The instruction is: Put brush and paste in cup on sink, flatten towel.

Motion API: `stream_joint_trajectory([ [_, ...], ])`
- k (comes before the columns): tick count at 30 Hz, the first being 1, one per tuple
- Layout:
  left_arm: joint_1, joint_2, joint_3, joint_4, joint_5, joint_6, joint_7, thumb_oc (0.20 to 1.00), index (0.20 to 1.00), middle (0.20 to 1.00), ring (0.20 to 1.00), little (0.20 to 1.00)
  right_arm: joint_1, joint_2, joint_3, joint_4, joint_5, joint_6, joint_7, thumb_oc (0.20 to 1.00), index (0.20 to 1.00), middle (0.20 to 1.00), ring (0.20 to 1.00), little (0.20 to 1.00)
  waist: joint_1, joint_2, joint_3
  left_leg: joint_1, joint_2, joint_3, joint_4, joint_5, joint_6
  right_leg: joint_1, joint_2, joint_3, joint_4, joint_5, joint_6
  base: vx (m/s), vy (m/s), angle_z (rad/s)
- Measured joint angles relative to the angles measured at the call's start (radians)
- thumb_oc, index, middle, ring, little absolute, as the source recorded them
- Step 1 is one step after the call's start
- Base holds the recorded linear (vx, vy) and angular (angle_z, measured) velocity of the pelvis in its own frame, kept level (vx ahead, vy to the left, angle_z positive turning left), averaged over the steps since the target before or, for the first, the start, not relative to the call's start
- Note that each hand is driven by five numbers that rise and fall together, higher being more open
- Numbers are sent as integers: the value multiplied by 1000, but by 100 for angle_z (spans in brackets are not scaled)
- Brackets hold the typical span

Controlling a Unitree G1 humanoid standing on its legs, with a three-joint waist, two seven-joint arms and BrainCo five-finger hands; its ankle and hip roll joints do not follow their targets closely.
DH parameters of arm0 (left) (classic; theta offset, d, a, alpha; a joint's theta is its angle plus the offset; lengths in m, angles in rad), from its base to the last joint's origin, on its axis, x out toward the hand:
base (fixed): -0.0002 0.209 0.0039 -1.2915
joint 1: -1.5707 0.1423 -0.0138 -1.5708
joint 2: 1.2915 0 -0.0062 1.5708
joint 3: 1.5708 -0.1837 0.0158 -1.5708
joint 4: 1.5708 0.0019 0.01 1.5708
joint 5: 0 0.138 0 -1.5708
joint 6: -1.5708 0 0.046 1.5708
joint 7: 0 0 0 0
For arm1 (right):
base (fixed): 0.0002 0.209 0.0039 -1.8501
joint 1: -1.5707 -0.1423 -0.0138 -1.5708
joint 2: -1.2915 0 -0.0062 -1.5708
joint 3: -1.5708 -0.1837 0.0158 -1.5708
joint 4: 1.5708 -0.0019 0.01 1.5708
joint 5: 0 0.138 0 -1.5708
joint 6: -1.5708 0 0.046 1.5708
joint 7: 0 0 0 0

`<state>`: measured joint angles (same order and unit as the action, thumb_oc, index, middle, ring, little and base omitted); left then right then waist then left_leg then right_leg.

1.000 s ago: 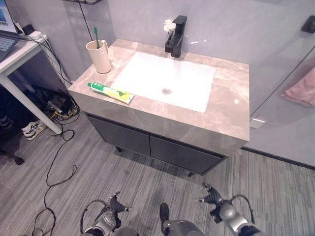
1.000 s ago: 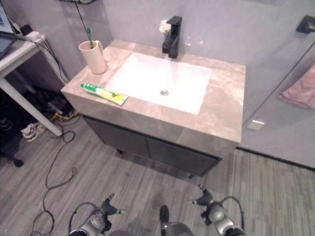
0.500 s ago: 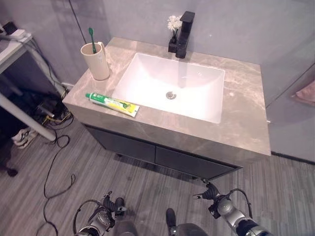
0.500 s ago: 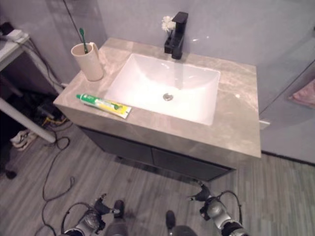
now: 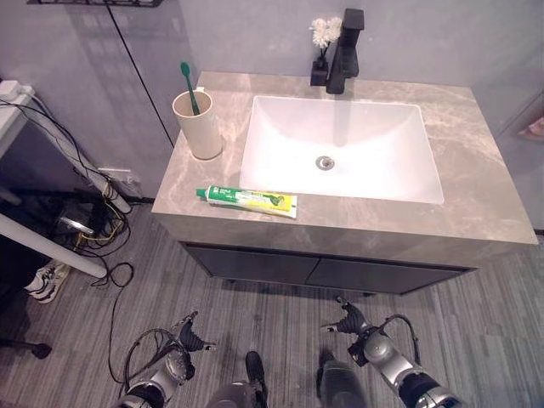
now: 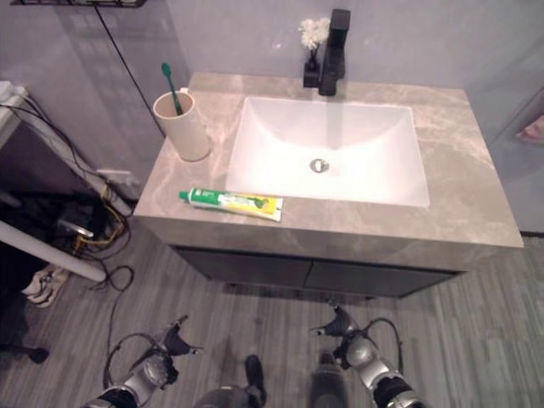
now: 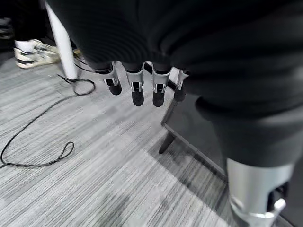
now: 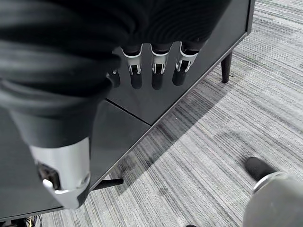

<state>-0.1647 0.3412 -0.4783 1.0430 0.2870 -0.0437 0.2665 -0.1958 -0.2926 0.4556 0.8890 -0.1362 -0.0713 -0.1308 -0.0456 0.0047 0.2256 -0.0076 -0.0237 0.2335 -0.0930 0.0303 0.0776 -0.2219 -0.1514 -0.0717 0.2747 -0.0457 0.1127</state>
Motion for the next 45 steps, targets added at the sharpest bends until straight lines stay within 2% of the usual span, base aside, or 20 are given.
stream_joint_trajectory([
  [2,8,11,-21,-6,10,0,-12,1000,1000,1000,1000,1000,-15,8,4,7,-1,1,2,1000,1000,1000,1000,1000,12,0,3,3,18,30,-1,0,1,-15,13,-122,-93,17,-4,172,-13,-35],
  [3,19,9,-22,-23,31,-1,-16,1000,1000,1000,1000,1000,-10,5,9,8,-14,2,1,1000,1000,1000,1000,1000,2,-18,-4,7,7,32,-2,-7,-9,-14,8,-150,-173,72,-6,99,-38,1],
  [5,24,5,-22,-42,47,-12,-17,1000,1000,1000,1000,1000,8,3,10,21,-24,3,2,1000,1000,1000,1000,1000,-15,-45,-10,21,-5,4,-1,-13,-23,14,15,-110,-225,169,-18,132,-61,32],
  [9,31,-1,-15,-46,46,-18,-22,1000,1000,1000,1000,1000,9,-7,10,32,-26,5,2,1000,1000,1000,1000,1000,5,-41,-13,31,45,-2,25,-27,-78,88,76,-128,-340,211,-85,77,-92,1],
  [14,21,-8,1,19,46,-18,-30,1000,1000,1000,1000,1000,-35,-19,22,79,-36,5,1,1000,1000,1000,1000,1000,34,-33,-15,-5,84,-39,132,-46,-107,128,102,-149,-363,185,-107,75,-163,13],
  [17,12,-13,11,3,45,-26,-30,1000,1000,1000,1000,1000,-54,-35,27,127,-39,4,-1,1000,1000,1000,1000,1000,68,-15,-11,-177,88,-127,389,-40,-163,117,90,-189,-362,160,-113,-13,-105,54],
  [20,34,-6,-17,-6,47,-36,-33,1000,1000,1000,1000,1000,-87,-40,40,227,-56,5,0,1000,1000,1000,1000,1000,102,11,6,-283,80,-206,520,21,-244,112,82,-234,-356,142,-141,16,-23,50],
  [21,40,1,-16,-9,46,-40,-31,1000,1000,1000,1000,1000,-93,-43,46,241,-65,7,0,1000,1000,1000,1000,1000,102,15,9,-295,81,-219,538,20,-244,110,83,-243,-358,138,-148,55,90,32],
  [23,45,42,-34,-36,71,-41,-35,1000,1000,1000,1000,1000,-99,-52,42,279,-78,-1,-1,1000,1000,1000,1000,1000,85,17,12,-282,140,-158,460,12,-230,120,75,-300,-370,144,-179,101,138,42],
  [25,47,80,-47,-78,99,-52,-34,1000,1000,1000,1000,1000,-99,-68,-6,340,-76,8,-2,1000,1000,1000,1000,1000,80,30,7,-210,224,-145,226,22,-246,118,90,-310,-362,134,-161,147,183,36],
  [26,51,85,-44,-84,110,-54,-33,1000,1000,1000,1000,1000,-95,-80,-12,345,-75,11,-2,1000,1000,1000,1000,1000,81,31,9,-175,231,-170,170,25,-251,118,94,-294,-361,144,-147,154,250,-19],
  [28,75,90,-44,-106,138,-57,-32,1000,1000,1000,1000,1000,-89,-100,-82,363,-73,6,-4,1000,1000,1000,1000,1000,81,45,9,-95,220,-199,82,28,-257,120,93,-279,-364,146,-136,93,203,-33],
  [30,160,90,65,-242,149,-83,-28,1000,1000,1000,1000,1000,-78,-147,-111,400,-76,11,-21,1000,1000,1000,1000,1000,78,86,6,-38,170,-193,20,35,-246,121,90,-288,-367,152,-127,52,187,-5],
  [32,186,104,80,-312,147,-87,-20,1000,1000,1000,1000,1000,-50,-188,-129,409,-76,25,-22,1000,1000,1000,1000,1000,88,134,-1,-26,146,-166,3,24,-183,122,90,-298,-367,162,-108,33,148,15],
  [35,247,238,61,-365,157,-108,-24,1000,1000,1000,1000,1000,-45,-162,-165,457,-91,29,-19,1000,1000,1000,1000,1000,136,125,1,-6,69,-162,1,10,-134,133,14,-285,-362,192,-62,64,159,10],
  [40,377,490,101,-679,170,-139,-63,1000,1000,1000,1000,1000,-7,-153,-222,435,-111,26,-9,1000,1000,1000,1000,1000,168,126,-13,7,31,-182,1,7,-114,158,-27,-285,-370,203,-41,31,51,21],
  [41,425,729,116,-913,193,-190,-104,1000,1000,1000,1000,1000,5,-155,-229,434,-112,27,4,1000,1000,1000,1000,1000,190,122,-18,9,26,-194,1,9,-112,167,-32,-286,-371,203,-38,26,40,23],
  [43,486,994,204,-1134,193,-242,-137,1000,1000,1000,1000,1000,34,-163,-229,424,-114,26,11,1000,1000,1000,1000,1000,207,116,-34,10,21,-202,1,10,-111,174,-39,-288,-363,199,-16,-21,24,19],
  [44,530,1092,335,-1229,190,-289,-158,1000,1000,1000,1000,1000,54,-180,-229,420,-115,25,24,1000,1000,1000,1000,1000,216,128,-58,8,13,-201,1,10,-111,174,-48,-284,-366,198,-8,-47,-22,7],
  [45,532,1082,384,-1228,179,-302,-160,1000,1000,1000,1000,1000,57,-188,-229,420,-115,25,24,1000,1000,1000,1000,1000,209,131,-65,7,10,-201,1,10,-111,173,-51,-283,-362,200,-5,-50,-57,3],
])
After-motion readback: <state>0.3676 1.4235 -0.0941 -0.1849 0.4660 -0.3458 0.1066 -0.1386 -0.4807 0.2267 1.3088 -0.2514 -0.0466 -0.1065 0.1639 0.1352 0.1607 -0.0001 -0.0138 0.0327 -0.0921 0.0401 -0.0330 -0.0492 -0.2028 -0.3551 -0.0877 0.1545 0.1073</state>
